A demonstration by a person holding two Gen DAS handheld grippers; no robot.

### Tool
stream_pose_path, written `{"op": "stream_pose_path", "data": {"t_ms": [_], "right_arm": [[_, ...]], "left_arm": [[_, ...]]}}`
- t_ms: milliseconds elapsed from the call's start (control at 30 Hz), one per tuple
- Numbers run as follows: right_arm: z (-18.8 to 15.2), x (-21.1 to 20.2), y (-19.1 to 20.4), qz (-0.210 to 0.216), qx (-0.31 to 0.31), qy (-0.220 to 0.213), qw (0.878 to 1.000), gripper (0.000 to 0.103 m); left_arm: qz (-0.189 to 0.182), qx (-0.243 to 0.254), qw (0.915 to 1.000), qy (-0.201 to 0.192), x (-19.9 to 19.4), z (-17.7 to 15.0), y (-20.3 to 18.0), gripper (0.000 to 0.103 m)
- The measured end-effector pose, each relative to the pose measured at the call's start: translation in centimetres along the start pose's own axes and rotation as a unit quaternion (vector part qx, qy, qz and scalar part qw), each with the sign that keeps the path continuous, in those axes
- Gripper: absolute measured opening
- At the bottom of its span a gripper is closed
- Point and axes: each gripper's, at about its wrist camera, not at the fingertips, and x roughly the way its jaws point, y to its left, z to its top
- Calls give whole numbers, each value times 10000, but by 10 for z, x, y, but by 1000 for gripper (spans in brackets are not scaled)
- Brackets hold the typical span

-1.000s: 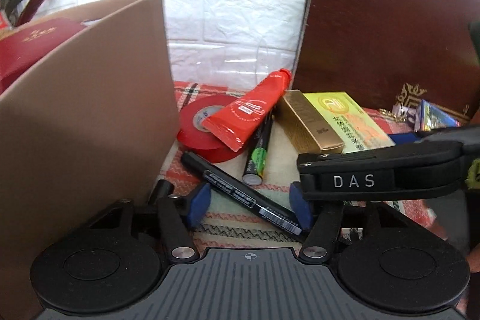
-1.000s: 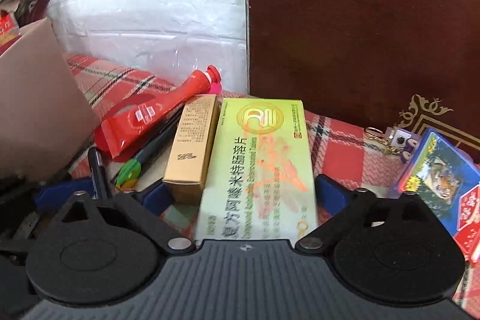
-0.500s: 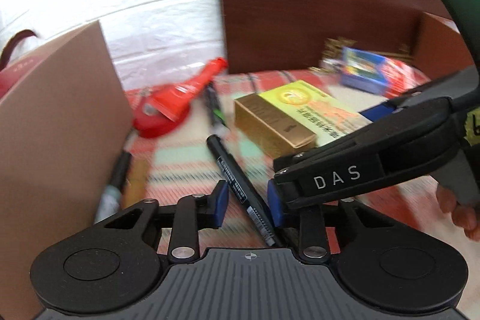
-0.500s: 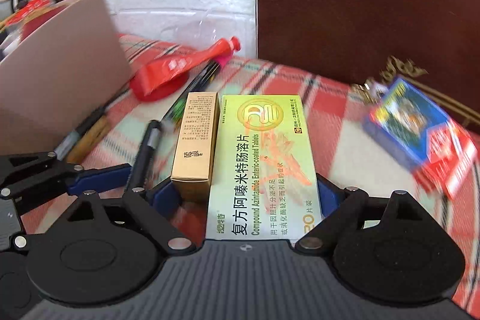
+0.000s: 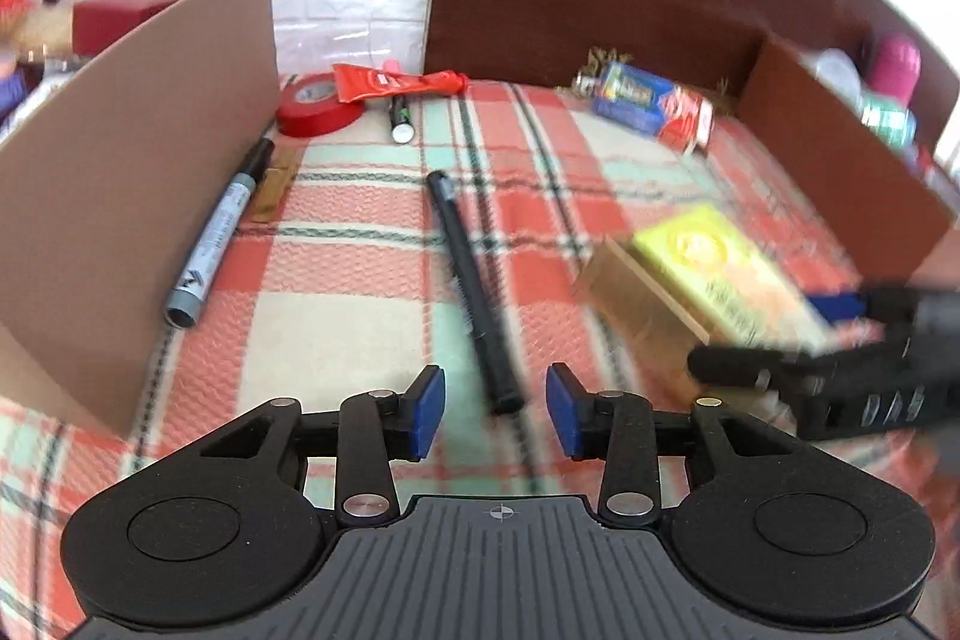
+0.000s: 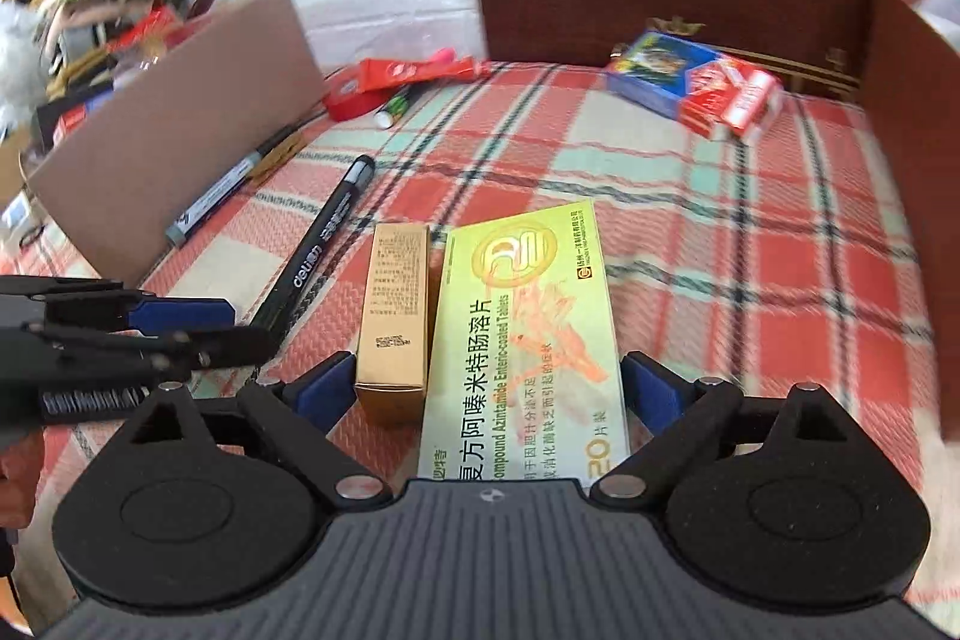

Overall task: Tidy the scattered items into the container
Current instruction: 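Close the left gripper on the small gold box while the right gripper lifts the medicine box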

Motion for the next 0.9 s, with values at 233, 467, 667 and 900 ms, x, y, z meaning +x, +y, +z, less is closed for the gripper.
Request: {"op": "stream_pose_path", "data": {"t_ms": [233, 467, 667, 900], "right_arm": [[-6, -29, -9, 164, 106, -343, 9992, 97], [-19, -15, -15, -197, -241, 13, 9995, 77], [-24, -17, -27, -449, -362, 21, 9983, 74], [-15, -6, -18, -447, -507, -5, 9977, 80]], "left_arm": [[-419, -56, 9991, -81, 3, 15, -32, 71], [-324, -124, 9992, 221, 38, 18, -57, 69], [-6, -6, 9994, 335, 49, 15, -58, 51], [-6, 135, 9991, 400, 51, 14, -58, 66]]}}
